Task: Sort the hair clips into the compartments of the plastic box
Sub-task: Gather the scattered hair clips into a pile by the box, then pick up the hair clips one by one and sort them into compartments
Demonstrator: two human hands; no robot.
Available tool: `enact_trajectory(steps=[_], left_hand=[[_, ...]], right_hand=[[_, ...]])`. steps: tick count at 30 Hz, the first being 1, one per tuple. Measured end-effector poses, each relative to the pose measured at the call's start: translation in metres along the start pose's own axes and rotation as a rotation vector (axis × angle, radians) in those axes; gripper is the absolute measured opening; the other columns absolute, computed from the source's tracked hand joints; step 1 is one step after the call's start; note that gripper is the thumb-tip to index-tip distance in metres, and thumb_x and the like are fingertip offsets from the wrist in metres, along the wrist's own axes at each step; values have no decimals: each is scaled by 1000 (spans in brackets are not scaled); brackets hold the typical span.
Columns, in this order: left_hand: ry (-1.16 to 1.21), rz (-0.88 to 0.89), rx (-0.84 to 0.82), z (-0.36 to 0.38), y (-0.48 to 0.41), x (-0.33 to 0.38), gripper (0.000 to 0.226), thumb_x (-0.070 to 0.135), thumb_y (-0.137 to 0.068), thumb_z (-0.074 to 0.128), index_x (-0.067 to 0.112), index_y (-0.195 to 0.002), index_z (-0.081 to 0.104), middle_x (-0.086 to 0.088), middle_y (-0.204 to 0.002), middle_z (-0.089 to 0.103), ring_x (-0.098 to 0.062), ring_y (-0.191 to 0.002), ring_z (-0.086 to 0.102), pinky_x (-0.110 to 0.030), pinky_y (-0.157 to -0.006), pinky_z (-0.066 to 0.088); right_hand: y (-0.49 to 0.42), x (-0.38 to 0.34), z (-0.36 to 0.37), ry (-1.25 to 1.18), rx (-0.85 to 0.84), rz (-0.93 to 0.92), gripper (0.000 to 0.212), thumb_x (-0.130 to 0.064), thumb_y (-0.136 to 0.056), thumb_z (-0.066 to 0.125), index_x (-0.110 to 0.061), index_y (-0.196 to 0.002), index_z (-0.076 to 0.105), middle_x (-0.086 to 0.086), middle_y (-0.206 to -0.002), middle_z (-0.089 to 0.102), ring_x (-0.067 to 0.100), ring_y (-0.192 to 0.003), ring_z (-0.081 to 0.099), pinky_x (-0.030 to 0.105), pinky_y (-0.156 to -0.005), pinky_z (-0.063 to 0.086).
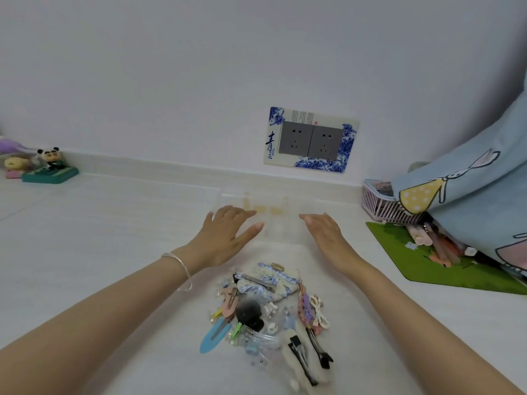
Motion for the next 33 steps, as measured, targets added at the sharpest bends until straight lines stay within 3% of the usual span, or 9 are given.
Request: enact_trajectory(steps=[2, 7, 14, 17, 20, 22, 25, 29, 33], left_hand=[[20, 7, 10, -4, 2, 1, 100, 86, -64, -6, 33, -140, 32, 0, -143, 39, -20, -138, 23, -52, -112, 16], [19, 31, -20, -6, 27, 9, 90, 84, -68, -2, 40, -139, 29, 2, -139, 39, -16, -136, 22, -50, -112, 18], [22, 38, -43, -12, 75, 32, 86, 84, -67, -2, 45, -140, 22, 13, -136, 33, -7, -136, 12, -47, -114, 13], [5, 29, -59, -12, 82, 36, 83, 81, -69, 0, 45, -141, 19, 13, -143, 29, -6, -139, 4, -47, -116, 6], [-8, 42, -35, -11, 86, 37, 81, 79, -71, 3, 44, -142, 20, 12, -149, 23, -7, -142, -3, -45, -116, 1], [-6, 40, -3, -11, 88, 37, 83, 81, -70, 1, 43, -141, 22, 12, -150, 23, -8, -142, -2, -44, -116, 0], [-25, 19, 15, -11, 88, 36, 87, 83, -67, -3, 43, -141, 21, 10, -151, 22, -10, -143, -3, -45, -116, -5], [-15, -23, 0, -10, 87, 38, 93, 85, -63, -6, 42, -142, 19, 7, -153, 18, -14, -143, -6, -47, -115, -10], [24, 37, 6, -12, 83, 47, 89, 82, -68, -1, 39, -142, 22, 7, -154, 17, -13, -144, -6, -46, -115, -10]], right_hand=[[7, 0, -1, -17, -2, -12, 53, -54, -93, 19, -32, -138, 38, -7, -150, 30, 10, -144, -1, 25, -109, -2], [40, -7, -5, -13, -29, -45, 54, -64, -84, 20, -47, -131, 39, -18, -141, 34, 3, -142, -3, 33, -115, 0], [84, -14, -8, 37, -44, -80, 55, -66, -81, 21, -49, -131, 39, -17, -142, 37, -2, -141, -1, 33, -117, 3], [92, -24, -12, 109, 50, -144, 47, -63, -81, 37, -49, -124, 45, -16, -137, 39, 0, -140, 8, 32, -115, 11], [100, -42, -20, 203, 269, -296, 21, -48, -82, 61, -35, -99, 65, -12, -104, 53, 2, -110, 43, 23, -95, 32], [99, -43, -19, 162, 254, -217, 14, -42, -81, 66, -29, -82, 69, -9, -83, 57, 6, -82, 53, 25, -74, 41], [93, -35, -10, 177, 160, -23, 22, -48, -79, 65, -27, -78, 72, -4, -68, 56, 8, -60, 48, 28, -58, 38], [89, -31, 3, 163, 136, 58, 22, -46, -78, 68, -25, -73, 73, -8, -41, 45, 5, -43, 41, 22, -48, 29], [85, -35, 6, 47, 160, 18, 12, -32, -74, 75, -22, -72, 71, -8, -52, 46, 5, -47, 39, 23, -52, 32]])
Point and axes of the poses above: each hand's wrist, its own y-axis away from the middle knuckle, its own z-axis out of the palm, x = y × z, the point moved 5 cm from there along -y, towards the middle knuckle
